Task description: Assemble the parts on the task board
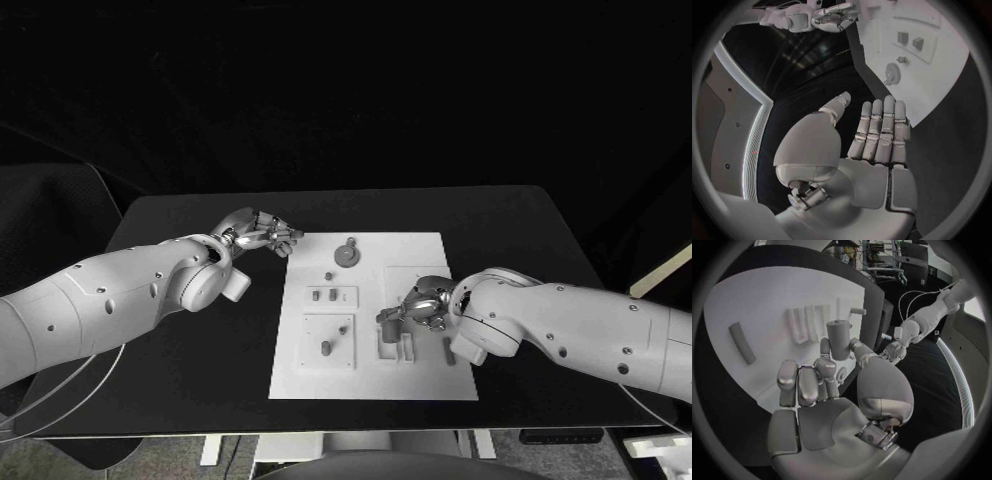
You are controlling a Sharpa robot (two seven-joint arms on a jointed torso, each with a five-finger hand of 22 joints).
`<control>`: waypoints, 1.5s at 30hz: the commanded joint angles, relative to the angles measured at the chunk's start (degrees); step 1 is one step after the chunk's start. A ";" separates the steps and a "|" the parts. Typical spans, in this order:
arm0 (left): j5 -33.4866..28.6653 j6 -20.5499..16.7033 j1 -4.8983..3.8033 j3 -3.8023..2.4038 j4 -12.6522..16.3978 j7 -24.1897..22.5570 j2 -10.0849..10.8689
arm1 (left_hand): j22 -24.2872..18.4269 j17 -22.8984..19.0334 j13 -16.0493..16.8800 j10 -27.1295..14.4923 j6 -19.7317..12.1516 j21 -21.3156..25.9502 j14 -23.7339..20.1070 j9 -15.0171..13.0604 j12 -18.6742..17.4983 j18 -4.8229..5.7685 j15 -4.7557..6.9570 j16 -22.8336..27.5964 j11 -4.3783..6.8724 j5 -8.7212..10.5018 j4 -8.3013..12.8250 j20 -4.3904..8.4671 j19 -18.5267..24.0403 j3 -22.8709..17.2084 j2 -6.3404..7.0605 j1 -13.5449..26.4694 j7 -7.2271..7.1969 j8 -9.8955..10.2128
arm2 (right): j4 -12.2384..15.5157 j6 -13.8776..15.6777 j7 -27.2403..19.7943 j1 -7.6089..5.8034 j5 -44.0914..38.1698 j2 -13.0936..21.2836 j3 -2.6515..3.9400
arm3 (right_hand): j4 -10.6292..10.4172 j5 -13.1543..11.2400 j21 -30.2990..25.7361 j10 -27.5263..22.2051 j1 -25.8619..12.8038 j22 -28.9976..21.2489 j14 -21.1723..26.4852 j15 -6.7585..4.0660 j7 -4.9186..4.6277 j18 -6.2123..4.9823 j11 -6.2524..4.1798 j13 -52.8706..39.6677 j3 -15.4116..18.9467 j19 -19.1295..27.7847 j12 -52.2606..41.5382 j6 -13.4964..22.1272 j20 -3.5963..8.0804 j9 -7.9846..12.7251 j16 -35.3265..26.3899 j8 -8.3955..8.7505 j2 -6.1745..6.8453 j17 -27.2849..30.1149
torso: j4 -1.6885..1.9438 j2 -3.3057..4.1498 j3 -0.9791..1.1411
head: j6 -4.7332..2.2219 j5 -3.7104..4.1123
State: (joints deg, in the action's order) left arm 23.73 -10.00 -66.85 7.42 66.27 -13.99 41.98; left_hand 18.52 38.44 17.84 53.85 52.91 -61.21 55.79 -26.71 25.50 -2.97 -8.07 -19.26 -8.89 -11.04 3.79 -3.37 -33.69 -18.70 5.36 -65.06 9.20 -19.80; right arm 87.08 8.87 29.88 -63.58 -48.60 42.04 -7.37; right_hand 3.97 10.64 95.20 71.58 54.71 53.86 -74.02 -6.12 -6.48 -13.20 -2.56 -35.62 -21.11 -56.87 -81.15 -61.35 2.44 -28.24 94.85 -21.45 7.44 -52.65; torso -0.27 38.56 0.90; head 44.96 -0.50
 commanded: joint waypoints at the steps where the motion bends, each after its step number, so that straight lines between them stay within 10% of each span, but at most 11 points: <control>1: -0.32 0.78 -0.05 -0.03 0.04 -0.25 -0.20 | 0.07 -0.06 0.09 0.29 0.12 0.10 0.23 -0.09 -0.21 -0.41 -0.08 0.27 0.06 -0.11 -0.34 0.04 -0.22 -0.08 -0.16 0.53 -0.21 0.11 | -0.27 -0.99 0.02 0.03 0.87 -0.51 -0.25 | 2.98 0.25 8.43 0.42 1.49 0.07 0.12 -0.34 -1.16 -1.80 0.06 -0.05 -2.89 0.09 -0.29 -1.26 0.35 -0.02 2.00 -0.37 -2.28 -0.09 | -0.02 0.02 0.01 | 0.08 -0.05; 16: -0.32 0.81 -0.04 -0.03 0.04 -0.22 -0.12 | 0.06 -0.09 0.09 0.28 0.15 0.12 0.19 -0.09 -0.24 -0.41 -0.08 0.32 0.06 -0.11 -0.36 0.05 -0.18 -0.07 -0.16 0.55 -0.21 0.10 | -0.14 -3.86 0.88 0.05 -0.02 -0.41 -2.05 | 2.33 0.19 8.32 0.20 0.15 0.26 0.34 -0.25 -1.22 -1.80 0.23 -0.03 -2.29 0.19 -0.16 -1.27 0.22 0.03 1.93 -0.21 -1.74 -0.16 | -0.04 -0.02 0.09 | 0.48 -0.18; 45: -0.31 0.88 -0.04 -0.03 0.04 0.05 0.02 | 0.06 -0.12 0.09 0.27 0.19 0.17 0.12 -0.10 -0.30 -0.40 -0.09 0.41 0.06 -0.11 -0.38 0.05 -0.12 -0.07 -0.17 0.59 -0.22 0.09 | -1.71 -3.05 1.22 0.07 -0.69 -1.54 -2.27 | 0.62 0.17 8.18 0.09 -3.35 0.68 0.55 -0.18 -1.23 -1.80 0.38 -0.09 -1.39 0.28 -0.14 -1.34 -0.01 0.14 1.94 0.12 -0.37 -0.37 | -0.01 0.01 0.07 | 0.75 -0.31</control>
State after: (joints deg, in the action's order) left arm 23.73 -9.83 -66.84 7.42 66.20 -13.74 42.05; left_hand 18.50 38.40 17.84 53.85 52.91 -61.21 55.79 -26.75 25.50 -2.97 -8.08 -19.04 -8.89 -11.04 3.79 -3.37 -33.69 -18.70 5.36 -65.06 9.20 -19.80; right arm 85.48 6.23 31.16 -63.55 -48.49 40.66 -9.59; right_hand 4.58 10.63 95.20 71.44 51.88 54.49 -73.76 -6.11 -6.14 -13.21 -2.43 -35.66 -22.11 -56.69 -81.15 -61.69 2.35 -28.38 94.85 -21.52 6.83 -52.95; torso -0.29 38.55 0.95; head 45.66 -0.80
